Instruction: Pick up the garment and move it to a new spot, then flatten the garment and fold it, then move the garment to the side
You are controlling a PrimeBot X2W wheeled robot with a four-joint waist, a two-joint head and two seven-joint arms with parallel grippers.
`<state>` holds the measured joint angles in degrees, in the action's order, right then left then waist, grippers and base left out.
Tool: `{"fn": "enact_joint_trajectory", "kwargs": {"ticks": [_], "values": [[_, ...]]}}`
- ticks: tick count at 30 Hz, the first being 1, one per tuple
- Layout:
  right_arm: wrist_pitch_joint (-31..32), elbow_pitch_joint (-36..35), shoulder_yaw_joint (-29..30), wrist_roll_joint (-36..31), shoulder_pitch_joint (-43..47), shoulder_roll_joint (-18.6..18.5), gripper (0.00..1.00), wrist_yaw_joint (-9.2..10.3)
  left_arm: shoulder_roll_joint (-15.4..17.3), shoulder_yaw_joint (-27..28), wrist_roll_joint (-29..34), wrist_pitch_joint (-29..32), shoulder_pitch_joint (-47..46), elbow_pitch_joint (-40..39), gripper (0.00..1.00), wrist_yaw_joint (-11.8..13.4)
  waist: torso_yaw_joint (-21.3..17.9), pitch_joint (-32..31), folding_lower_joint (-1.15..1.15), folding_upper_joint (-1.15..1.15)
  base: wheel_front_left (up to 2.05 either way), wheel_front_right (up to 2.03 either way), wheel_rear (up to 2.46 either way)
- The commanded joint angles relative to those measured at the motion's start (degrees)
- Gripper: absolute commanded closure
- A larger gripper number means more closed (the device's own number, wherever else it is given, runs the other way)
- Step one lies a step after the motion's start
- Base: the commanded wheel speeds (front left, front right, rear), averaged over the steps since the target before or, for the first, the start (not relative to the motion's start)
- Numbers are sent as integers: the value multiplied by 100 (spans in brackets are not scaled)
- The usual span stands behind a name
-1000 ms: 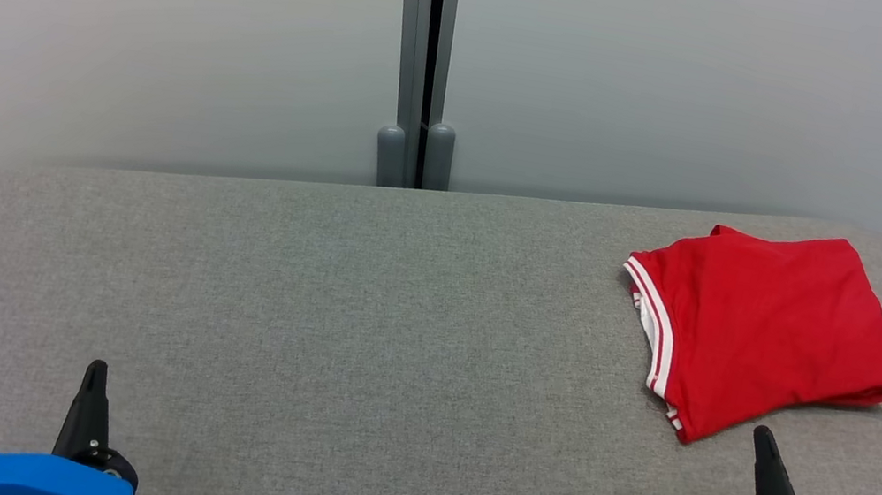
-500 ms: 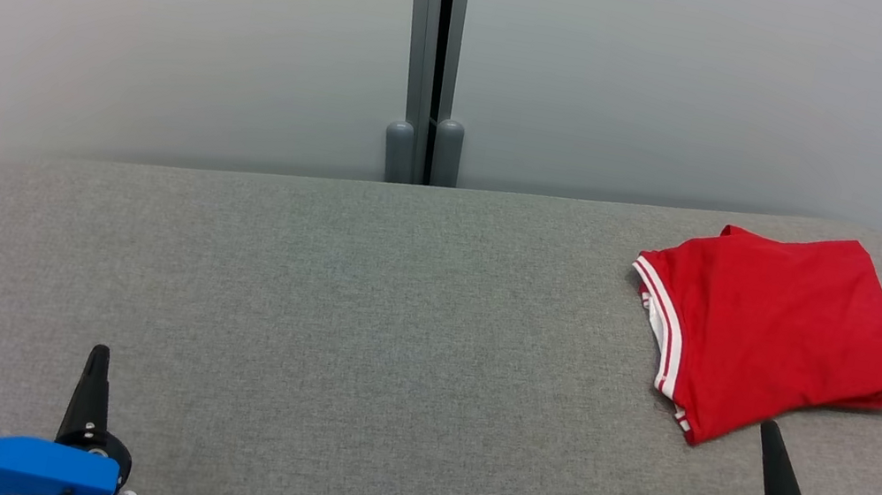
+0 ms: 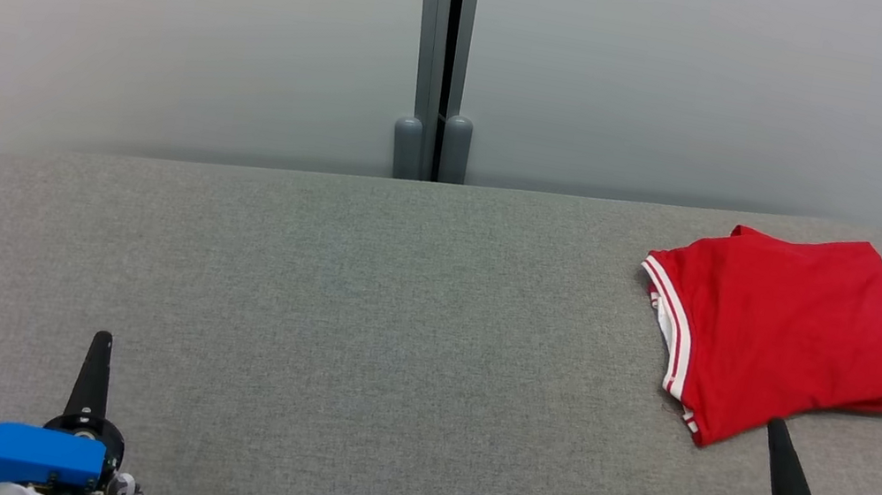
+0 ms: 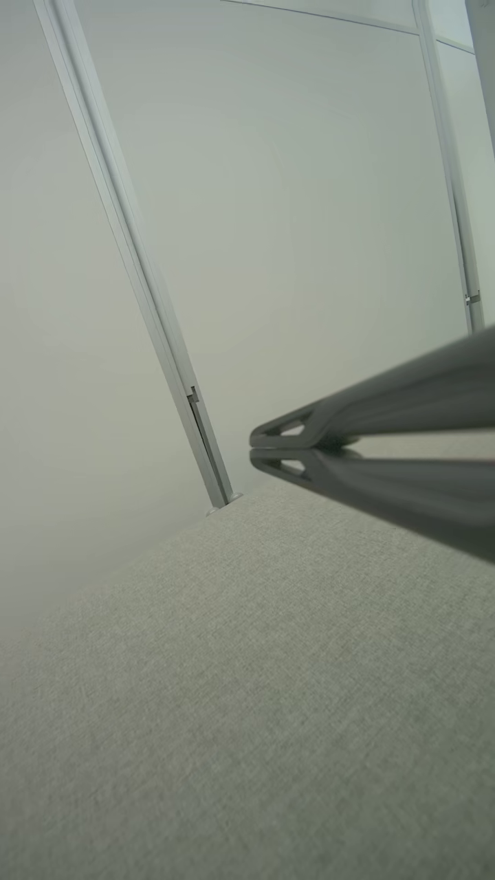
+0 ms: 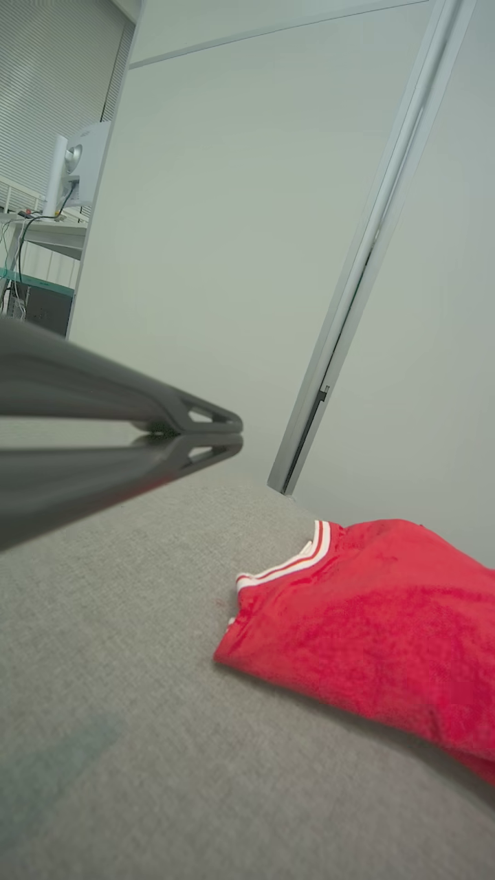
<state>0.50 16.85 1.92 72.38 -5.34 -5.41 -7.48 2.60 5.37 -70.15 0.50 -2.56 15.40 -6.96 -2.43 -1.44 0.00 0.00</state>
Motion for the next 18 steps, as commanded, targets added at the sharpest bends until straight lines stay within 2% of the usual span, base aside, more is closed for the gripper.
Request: {"fn": "enact_joint_trajectory", "kwargs": {"ticks": [1,18], "values": [[43,-85,42,105,-114,8,100,-2,35,37,-102,45,-139,-60,100,-46,4,3,0,0,0,0,0],[261,-167,212,838,-114,105,100,-2,36,72,-921,262,-249,-97,100,-55,84,56,0,0,0,0,0]]}}
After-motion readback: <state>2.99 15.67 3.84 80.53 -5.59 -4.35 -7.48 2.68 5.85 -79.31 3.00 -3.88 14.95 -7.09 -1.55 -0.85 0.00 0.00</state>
